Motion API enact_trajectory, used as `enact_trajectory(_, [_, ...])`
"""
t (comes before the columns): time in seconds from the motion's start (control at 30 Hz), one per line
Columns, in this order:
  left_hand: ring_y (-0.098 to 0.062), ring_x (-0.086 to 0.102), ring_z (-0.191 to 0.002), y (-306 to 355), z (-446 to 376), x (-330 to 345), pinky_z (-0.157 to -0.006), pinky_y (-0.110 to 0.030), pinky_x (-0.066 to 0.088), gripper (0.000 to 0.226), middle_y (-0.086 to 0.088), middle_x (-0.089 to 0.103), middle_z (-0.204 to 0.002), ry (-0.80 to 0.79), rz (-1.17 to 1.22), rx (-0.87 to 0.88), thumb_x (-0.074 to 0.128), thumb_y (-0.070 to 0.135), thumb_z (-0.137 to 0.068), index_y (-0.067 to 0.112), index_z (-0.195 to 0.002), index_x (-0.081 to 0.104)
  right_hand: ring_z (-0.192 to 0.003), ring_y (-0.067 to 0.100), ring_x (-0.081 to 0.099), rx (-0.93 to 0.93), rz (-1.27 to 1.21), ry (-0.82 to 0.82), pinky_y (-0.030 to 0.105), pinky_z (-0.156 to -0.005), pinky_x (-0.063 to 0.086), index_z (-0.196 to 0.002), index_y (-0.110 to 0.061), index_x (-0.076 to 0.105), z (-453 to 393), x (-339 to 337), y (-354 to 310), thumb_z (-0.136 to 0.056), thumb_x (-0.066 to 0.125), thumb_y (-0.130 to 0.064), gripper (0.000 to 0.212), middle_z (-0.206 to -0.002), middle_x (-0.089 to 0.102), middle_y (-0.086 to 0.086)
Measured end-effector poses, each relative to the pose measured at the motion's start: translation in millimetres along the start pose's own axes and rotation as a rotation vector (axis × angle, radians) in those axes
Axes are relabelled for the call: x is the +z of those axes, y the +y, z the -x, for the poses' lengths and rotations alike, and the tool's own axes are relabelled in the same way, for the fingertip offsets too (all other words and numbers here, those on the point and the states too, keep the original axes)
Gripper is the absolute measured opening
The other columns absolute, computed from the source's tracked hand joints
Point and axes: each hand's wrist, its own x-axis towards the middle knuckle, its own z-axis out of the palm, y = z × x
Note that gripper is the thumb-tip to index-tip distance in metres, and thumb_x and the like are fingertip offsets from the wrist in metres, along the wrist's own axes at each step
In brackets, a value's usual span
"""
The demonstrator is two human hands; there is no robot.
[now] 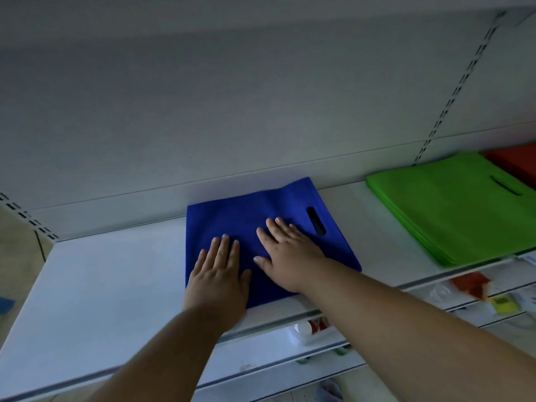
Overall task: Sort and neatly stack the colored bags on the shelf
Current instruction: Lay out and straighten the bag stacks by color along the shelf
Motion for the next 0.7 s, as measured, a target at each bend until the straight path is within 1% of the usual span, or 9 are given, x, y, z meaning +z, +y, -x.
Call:
enact_trajectory(0.13, [-0.013,-0.023,-0.145,-1,1,2,-0.121,-0.034,-0.010,0.088,0.001,-0.019,-0.161,0.006,-0.002,0.008,-0.020,0.058,-0.077,0.020,-0.155,-0.010,-0.146,0.022,-0.023,-0.004,0.160,0.002,0.039,-0.120,-0.010,-0.155,-0.022,-0.006,25,-11,45,-0.090,0.017,-0.073,0.085,-0.159,-0.022,0.009])
enact_trajectory(0.2, [-0.014,-0.024,-0.145,-2,1,2,-0.121,-0.034,-0.010,0.087,0.001,-0.021,-0.160,-0.002,0.000,0.006,-0.021,0.058,-0.077,0.020,-0.154,-0.012,-0.145,0.022,-0.026,0.047,0.126,0.054,0.037,-0.119,-0.010,-0.154,-0.023,-0.009,37,-4,63,-0.083,0.009,-0.077,0.091,-0.159,-0.023,0.011])
enact_trajectory(0.27, [-0.014,-0.024,-0.145,-2,1,2,-0.121,-0.034,-0.010,0.085,0.002,-0.021,-0.159,-0.008,-0.001,0.001,-0.020,0.058,-0.079,0.020,-0.154,-0.012,-0.146,0.022,-0.025,0.054,0.068,0.097,0.036,-0.120,-0.008,-0.155,-0.021,-0.009,39,5,67,-0.082,0.011,-0.077,0.093,-0.160,-0.022,0.011])
enact_trajectory(0.33, [-0.012,-0.023,-0.145,-2,1,1,-0.120,-0.033,-0.011,0.078,0.003,-0.020,-0.160,-0.001,0.019,-0.007,-0.011,0.059,-0.086,0.021,-0.154,-0.012,-0.147,0.020,-0.023,0.063,0.006,0.097,0.036,-0.121,-0.006,-0.154,-0.019,-0.011,36,7,67,-0.084,0.016,-0.077,0.096,-0.159,-0.023,0.009])
enact_trajectory(0.43, [-0.012,-0.020,-0.146,-1,-2,-4,-0.121,-0.032,-0.009,0.066,0.002,-0.014,-0.162,-0.020,0.051,-0.017,0.013,0.052,-0.101,0.023,-0.156,-0.008,-0.147,0.019,-0.020,0.077,-0.042,-0.001,0.036,-0.122,-0.003,-0.154,-0.016,-0.014,33,-4,70,-0.086,0.026,-0.076,0.099,-0.159,-0.024,0.008])
enact_trajectory(0.5, [-0.015,-0.017,-0.148,0,-3,-9,-0.121,-0.034,-0.008,0.063,0.000,-0.014,-0.163,-0.066,0.042,-0.007,0.018,0.049,-0.102,0.025,-0.156,-0.002,-0.149,0.020,-0.015,0.096,-0.057,-0.058,0.037,-0.122,0.001,-0.154,-0.016,-0.011,31,-17,68,-0.087,0.032,-0.076,0.100,-0.160,-0.021,0.008])
enact_trajectory(0.53, [-0.017,-0.015,-0.149,1,-5,-13,-0.122,-0.035,-0.006,0.062,-0.001,-0.013,-0.163,-0.093,0.033,-0.005,0.019,0.049,-0.102,0.025,-0.157,0.000,-0.149,0.022,-0.012,0.106,-0.072,-0.043,0.038,-0.122,0.004,-0.155,-0.017,-0.008,30,-25,67,-0.087,0.033,-0.076,0.100,-0.161,-0.019,0.009])
enact_trajectory(0.63, [-0.023,-0.009,-0.151,4,-8,-29,-0.123,-0.040,0.000,0.063,-0.006,-0.008,-0.164,-0.112,-0.002,-0.010,0.025,0.050,-0.102,0.025,-0.156,0.008,-0.150,0.024,-0.007,0.091,-0.048,0.194,0.038,-0.122,0.004,-0.156,-0.015,0.003,40,-51,61,-0.091,0.035,-0.069,0.090,-0.162,-0.010,0.011])
enact_trajectory(0.7, [-0.026,0.006,-0.151,14,-5,-41,-0.123,-0.041,0.009,0.063,-0.007,0.007,-0.164,-0.005,0.011,-0.008,0.033,0.051,-0.100,0.025,-0.154,0.017,-0.150,0.024,-0.003,0.069,-0.031,0.320,0.039,-0.121,0.003,-0.155,-0.016,0.008,58,-67,61,-0.093,0.036,-0.065,0.084,-0.163,-0.003,0.010])
